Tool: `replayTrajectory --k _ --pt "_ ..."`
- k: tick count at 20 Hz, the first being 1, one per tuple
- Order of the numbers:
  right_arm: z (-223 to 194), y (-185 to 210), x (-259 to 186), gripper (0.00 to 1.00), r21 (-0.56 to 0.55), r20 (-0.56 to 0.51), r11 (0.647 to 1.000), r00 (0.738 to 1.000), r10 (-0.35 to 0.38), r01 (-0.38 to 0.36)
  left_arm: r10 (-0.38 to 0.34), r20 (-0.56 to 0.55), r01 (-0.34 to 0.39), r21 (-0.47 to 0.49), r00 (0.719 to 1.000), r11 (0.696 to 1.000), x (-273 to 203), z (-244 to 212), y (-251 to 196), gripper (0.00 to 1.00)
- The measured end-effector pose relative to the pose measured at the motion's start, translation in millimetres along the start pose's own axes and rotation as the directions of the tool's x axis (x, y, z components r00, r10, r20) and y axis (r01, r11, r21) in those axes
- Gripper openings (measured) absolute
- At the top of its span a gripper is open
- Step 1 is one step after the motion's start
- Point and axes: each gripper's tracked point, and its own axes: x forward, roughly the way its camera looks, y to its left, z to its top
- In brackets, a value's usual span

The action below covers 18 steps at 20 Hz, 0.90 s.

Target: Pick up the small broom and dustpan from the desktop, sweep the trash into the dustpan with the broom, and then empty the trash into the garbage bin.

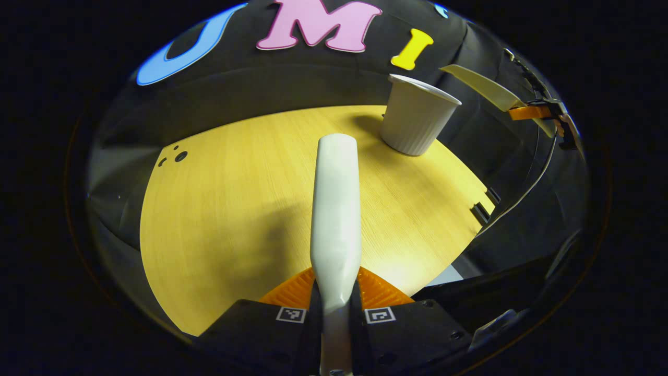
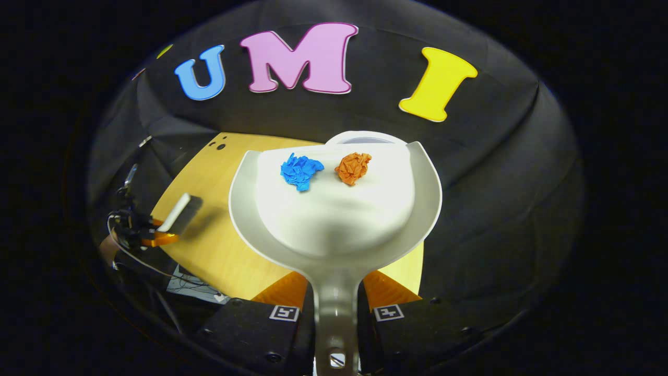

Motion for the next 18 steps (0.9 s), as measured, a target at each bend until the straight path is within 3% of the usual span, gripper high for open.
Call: replayTrajectory --k 5,13,16,17,18 --pt "31 -48 52 0.40 0.089 0.021 0.989 0.992 -0.124 0.122 0.042 0.017 -0.040 -0.117 0.999 0.992 -17 -22 21 0.27" --pt "44 -102 114 0.37 -0.013 -0.027 0.950 0.950 -0.312 0.312 0.096 0.050 -0.082 -0.237 0.994 0.968 -33 -25 50 0.27" --pt "51 -121 121 0.37 -0.145 -0.026 0.900 0.907 -0.420 0.412 0.105 0.059 -0.088 -0.244 0.993 0.966 -33 -18 56 0.27" --pt "54 -127 124 0.41 -0.193 -0.022 0.878 0.892 -0.451 0.439 0.103 0.060 -0.085 -0.244 0.993 0.966 -31 -16 56 0.27" --pt "54 -128 123 0.37 -0.233 -0.012 0.856 0.879 -0.476 0.461 0.098 0.061 -0.081 -0.244 0.993 0.966 -29 -13 56 0.25"
